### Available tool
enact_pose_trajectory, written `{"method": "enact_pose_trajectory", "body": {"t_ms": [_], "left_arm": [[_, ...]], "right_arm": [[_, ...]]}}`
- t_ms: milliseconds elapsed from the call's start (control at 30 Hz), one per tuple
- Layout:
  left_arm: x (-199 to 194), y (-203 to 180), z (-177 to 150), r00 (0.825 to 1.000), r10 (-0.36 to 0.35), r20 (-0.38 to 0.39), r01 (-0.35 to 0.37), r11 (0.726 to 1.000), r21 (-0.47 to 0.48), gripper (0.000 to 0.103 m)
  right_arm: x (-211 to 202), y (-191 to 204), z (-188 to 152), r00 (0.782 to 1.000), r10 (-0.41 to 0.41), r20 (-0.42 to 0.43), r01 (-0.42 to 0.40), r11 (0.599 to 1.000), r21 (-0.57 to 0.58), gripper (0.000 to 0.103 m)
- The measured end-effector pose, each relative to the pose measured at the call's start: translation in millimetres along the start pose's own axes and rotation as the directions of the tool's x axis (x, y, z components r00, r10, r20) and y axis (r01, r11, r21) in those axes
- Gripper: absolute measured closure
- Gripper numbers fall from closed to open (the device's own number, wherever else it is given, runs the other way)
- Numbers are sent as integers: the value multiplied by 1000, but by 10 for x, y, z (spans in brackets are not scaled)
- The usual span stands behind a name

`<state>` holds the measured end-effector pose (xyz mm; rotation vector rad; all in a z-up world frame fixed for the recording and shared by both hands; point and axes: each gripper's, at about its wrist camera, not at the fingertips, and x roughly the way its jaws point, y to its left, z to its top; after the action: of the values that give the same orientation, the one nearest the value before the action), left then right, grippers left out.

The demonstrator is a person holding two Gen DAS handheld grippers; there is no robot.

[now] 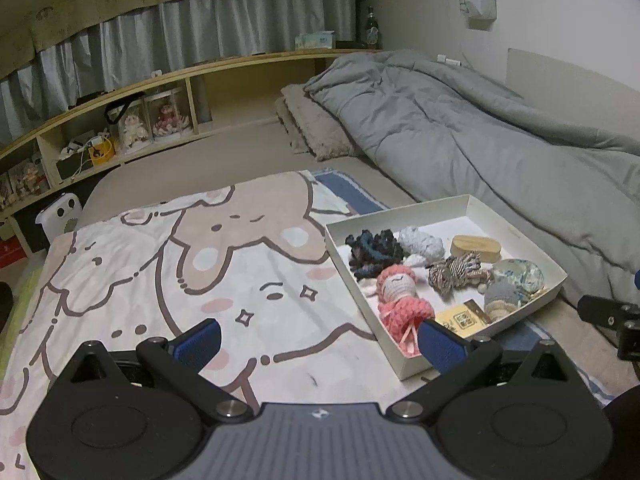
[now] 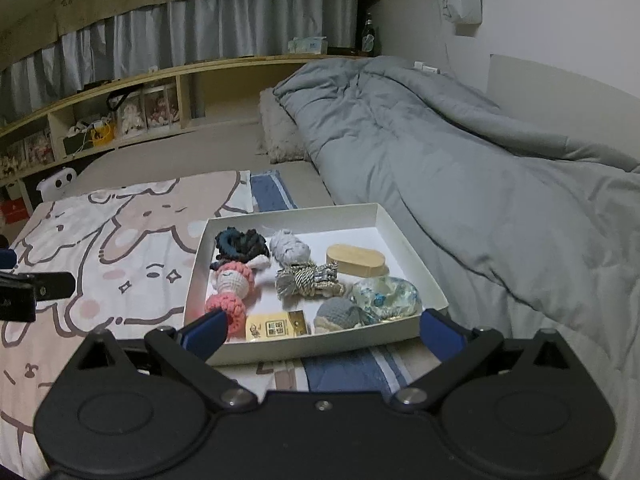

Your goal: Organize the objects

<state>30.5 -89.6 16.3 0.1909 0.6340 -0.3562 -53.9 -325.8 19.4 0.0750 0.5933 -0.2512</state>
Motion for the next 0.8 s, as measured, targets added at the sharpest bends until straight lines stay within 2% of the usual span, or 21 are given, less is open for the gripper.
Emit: {"method": "enact_pose_trajectory", "body": {"t_ms": [300, 800], "left_arm": [[38, 46, -60, 1000, 1, -27, -1, 1000, -30, 0], [24, 11, -94, 999, 13, -30, -13, 1000, -3, 0]], "right_arm": [[38, -35, -36, 999, -9, -32, 10, 1000, 29, 0], [13, 27, -35, 999, -38, -30, 38, 999, 1, 0]]}}
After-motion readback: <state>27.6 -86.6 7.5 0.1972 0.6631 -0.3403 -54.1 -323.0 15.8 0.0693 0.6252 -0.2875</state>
